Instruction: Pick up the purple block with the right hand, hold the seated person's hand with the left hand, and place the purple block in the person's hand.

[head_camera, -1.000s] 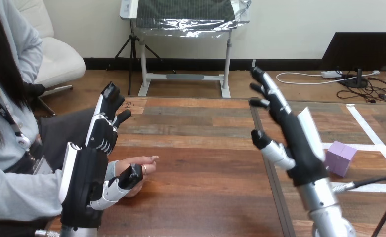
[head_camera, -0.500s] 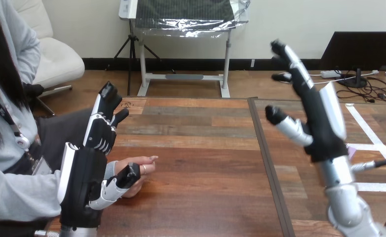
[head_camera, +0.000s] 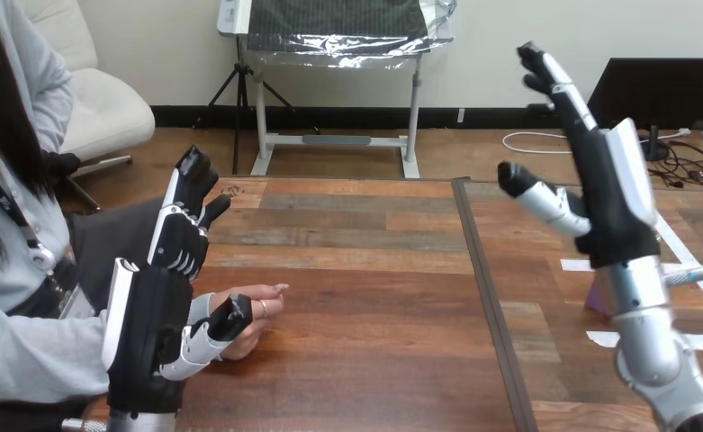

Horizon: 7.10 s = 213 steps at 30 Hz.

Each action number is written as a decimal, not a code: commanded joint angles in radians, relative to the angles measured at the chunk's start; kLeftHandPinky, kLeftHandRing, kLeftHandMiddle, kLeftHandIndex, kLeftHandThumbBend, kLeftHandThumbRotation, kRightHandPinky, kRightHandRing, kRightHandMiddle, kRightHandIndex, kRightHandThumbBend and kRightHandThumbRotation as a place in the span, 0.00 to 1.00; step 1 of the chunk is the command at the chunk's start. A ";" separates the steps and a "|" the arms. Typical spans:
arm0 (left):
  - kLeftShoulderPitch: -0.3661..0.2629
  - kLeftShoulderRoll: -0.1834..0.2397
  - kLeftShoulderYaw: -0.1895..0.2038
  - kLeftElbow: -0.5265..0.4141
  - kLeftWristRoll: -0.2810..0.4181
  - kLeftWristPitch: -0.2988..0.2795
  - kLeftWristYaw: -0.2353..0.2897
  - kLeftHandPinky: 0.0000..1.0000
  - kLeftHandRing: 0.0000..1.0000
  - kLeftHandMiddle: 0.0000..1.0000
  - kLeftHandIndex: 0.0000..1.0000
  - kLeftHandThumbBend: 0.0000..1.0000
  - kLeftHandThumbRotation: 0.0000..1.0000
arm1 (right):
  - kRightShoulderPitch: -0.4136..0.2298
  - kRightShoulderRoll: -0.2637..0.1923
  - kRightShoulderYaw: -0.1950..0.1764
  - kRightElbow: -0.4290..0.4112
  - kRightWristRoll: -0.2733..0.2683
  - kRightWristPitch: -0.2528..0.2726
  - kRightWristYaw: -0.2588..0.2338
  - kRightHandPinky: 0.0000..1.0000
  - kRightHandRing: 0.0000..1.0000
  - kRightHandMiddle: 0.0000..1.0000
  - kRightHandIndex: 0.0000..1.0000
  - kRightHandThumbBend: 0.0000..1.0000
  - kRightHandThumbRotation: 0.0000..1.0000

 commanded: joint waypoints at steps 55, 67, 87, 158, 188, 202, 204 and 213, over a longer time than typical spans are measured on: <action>-0.017 -0.010 0.011 -0.069 -0.037 -0.010 -0.027 0.89 0.95 0.98 0.96 1.00 0.75 | -0.259 -0.169 0.064 0.258 -0.036 0.386 -0.012 0.78 0.89 0.89 0.90 0.98 0.83; -0.012 -0.008 -0.001 -0.079 -0.073 0.001 -0.058 0.91 0.97 0.98 0.97 1.00 0.74 | -0.262 -0.173 0.088 0.276 -0.048 0.450 -0.020 0.77 0.88 0.88 0.88 1.00 0.81; -0.013 -0.010 0.005 -0.086 -0.086 -0.006 -0.080 0.91 0.97 0.99 0.97 1.00 0.75 | -0.255 -0.176 0.119 0.301 -0.058 0.547 0.023 0.77 0.88 0.87 0.87 1.00 0.74; 0.096 0.004 0.007 -0.275 -0.103 0.072 -0.085 0.91 0.96 0.98 0.96 1.00 0.74 | -0.169 -0.156 0.158 0.330 -0.057 0.774 0.149 0.77 0.87 0.87 0.87 1.00 0.67; 0.136 0.011 0.005 -0.335 -0.124 0.084 -0.098 0.88 0.94 0.96 0.95 1.00 0.77 | -0.144 -0.126 0.181 0.329 -0.073 0.814 0.150 0.73 0.84 0.86 0.86 0.95 0.62; 0.162 0.019 0.005 -0.374 -0.138 0.101 -0.111 0.87 0.94 0.96 0.95 1.00 0.75 | -0.141 -0.117 0.216 0.332 -0.112 0.829 0.104 0.56 0.61 0.66 0.80 0.90 0.48; 0.161 0.020 0.005 -0.372 -0.142 0.097 -0.115 0.87 0.94 0.96 0.95 1.00 0.75 | -0.140 -0.114 0.216 0.332 -0.112 0.831 0.099 0.50 0.52 0.57 0.78 0.89 0.45; 0.164 0.021 0.009 -0.371 -0.149 0.092 -0.126 0.85 0.94 0.96 0.95 1.00 0.73 | -0.141 -0.107 0.225 0.334 -0.123 0.844 0.072 0.41 0.46 0.52 0.69 0.82 0.29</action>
